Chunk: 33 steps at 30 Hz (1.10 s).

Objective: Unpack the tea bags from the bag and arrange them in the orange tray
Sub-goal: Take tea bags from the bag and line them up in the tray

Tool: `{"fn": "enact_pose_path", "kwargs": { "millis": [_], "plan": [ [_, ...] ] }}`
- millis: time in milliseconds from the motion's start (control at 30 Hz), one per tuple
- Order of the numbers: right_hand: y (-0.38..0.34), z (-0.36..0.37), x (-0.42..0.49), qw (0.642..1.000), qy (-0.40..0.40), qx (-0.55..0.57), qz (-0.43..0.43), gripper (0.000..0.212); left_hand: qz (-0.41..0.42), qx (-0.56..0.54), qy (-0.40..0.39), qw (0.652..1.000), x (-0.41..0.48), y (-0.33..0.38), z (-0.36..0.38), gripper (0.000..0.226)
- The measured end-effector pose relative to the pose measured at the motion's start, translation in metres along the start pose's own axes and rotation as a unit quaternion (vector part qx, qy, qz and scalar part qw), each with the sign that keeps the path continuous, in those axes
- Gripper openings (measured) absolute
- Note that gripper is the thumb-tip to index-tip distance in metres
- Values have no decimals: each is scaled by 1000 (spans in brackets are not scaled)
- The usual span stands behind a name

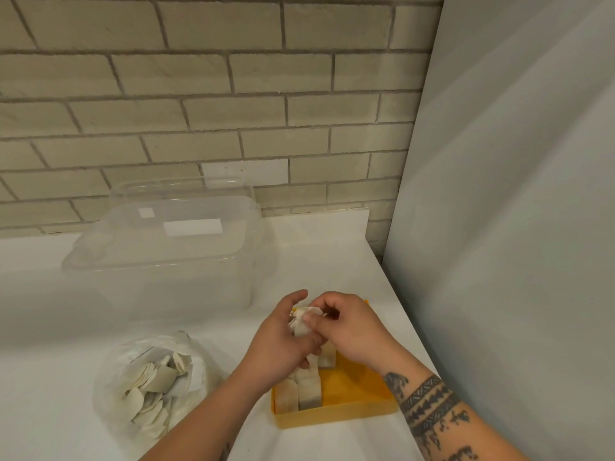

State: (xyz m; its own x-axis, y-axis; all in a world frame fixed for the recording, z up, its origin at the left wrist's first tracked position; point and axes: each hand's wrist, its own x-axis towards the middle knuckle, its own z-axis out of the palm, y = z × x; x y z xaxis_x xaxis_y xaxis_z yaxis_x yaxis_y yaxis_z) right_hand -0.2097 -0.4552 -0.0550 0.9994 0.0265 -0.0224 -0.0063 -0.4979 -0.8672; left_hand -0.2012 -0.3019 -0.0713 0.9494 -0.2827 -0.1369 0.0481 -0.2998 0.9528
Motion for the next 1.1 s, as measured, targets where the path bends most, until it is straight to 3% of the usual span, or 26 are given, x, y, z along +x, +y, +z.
{"fn": "enact_pose_path", "kwargs": {
  "millis": [167, 267, 433, 600, 733, 833, 933, 1100],
  "plan": [
    [6, -10, 3, 997, 67, -25, 14, 11, -1, -34, -4, 999, -1, -4, -5, 21],
    [7, -13, 4, 998, 64, -22, 10, 7, -4, -53, 3, 999, -2, -4, -5, 10],
    [9, -11, 2, 998, 57, 12, 1, 2, -14, -105, 32, 994, 3, 0, -3, 9],
    [17, -8, 2, 997, 73, -7, 22, 13, -21, -94, 42, 994, 8, -2, -3, 14],
    [29, -10, 1, 992, 84, -70, 70, 20, -31, -44, 117, 992, 18, -19, -17, 4],
    [45, -3, -5, 985, 56, -102, 126, 20, -38, 69, 178, 981, 26, -40, -28, 7],
    [58, 8, -9, 976, 17, -143, 165, 16, -76, 163, 163, 970, 29, -58, -33, 21],
    [62, 18, -9, 970, -16, -156, 186, 18, -115, 170, 143, 968, 28, -71, -29, 28]
  ]
}}
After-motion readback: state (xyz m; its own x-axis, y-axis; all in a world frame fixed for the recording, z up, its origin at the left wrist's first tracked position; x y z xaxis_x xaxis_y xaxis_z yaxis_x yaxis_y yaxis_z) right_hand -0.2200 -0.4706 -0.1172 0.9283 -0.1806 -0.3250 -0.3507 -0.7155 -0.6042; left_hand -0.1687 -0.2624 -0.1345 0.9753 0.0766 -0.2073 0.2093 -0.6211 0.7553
